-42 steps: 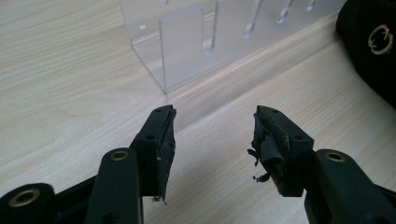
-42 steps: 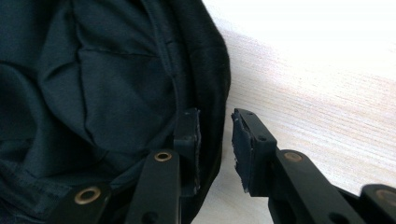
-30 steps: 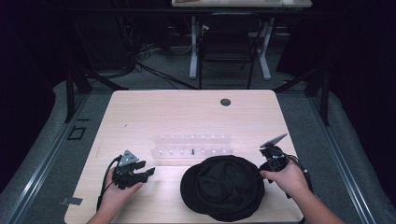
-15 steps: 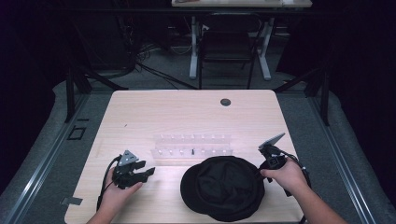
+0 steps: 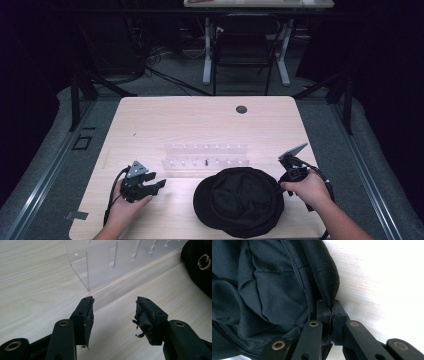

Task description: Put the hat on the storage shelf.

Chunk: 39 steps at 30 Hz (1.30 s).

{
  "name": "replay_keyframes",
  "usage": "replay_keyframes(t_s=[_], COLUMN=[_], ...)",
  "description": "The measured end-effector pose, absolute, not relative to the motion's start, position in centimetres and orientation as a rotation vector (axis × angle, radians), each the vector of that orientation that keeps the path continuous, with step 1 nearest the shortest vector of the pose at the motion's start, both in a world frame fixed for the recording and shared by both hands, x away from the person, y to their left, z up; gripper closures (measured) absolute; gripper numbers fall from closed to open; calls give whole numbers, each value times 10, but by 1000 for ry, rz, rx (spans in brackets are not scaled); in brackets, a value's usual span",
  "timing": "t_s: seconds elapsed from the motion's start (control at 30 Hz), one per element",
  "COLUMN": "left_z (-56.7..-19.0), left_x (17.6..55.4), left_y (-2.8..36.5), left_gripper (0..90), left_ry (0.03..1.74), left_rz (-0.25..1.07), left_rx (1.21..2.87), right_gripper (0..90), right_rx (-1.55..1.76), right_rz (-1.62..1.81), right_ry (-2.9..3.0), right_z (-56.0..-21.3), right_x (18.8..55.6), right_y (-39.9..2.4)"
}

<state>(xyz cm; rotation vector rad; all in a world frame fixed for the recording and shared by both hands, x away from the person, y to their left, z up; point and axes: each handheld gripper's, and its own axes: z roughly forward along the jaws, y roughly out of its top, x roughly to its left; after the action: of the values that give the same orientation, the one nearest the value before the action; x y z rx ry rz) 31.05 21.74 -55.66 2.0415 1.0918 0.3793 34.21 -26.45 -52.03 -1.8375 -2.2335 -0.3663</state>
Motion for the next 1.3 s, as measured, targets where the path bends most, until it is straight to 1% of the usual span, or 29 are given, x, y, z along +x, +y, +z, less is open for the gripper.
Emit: replay_keyframes(t_s=[0.07,0.1,0.33,0.4,0.67,0.8,1.0,1.07,1.17,1.3], left_z=[-557,-557,-557,-557,-556,-556,-557,-557,-557,-557], left_x=[311,310,310,310,310,310,310,310,310,310], left_y=[217,217,217,217,217,218,217,216,217,217], left_gripper=[484,484,484,484,484,484,484,484,484,484], left_ry=[1092,1092,1093,1092,1090,1089,1092,1092,1091,1090], left_rz=[380,380,382,382,385,386,395,395,385,387], left_rx=[2042,2042,2041,2042,2041,2042,2043,2037,2045,2043], right_gripper=[876,877,877,878,880,880,880,880,880,880], right_rx=[-1825,-1871,-1825,-1874,-1884,-1921,-1919,-1872,-1909,-1901], right_rz=[-358,-422,-345,-401,-366,-412,-412,-366,-436,-444], right_ry=[-2242,-2203,-2237,-2201,-2221,-2191,-2174,-2200,-2152,-2145], right_z=[-519,-522,-514,-514,-503,-498,-492,-488,-484,-479], right_x=[342,339,339,336,335,332,329,330,328,327], right_y=[-266,-265,-268,-266,-267,-269,-272,-276,-275,-276])
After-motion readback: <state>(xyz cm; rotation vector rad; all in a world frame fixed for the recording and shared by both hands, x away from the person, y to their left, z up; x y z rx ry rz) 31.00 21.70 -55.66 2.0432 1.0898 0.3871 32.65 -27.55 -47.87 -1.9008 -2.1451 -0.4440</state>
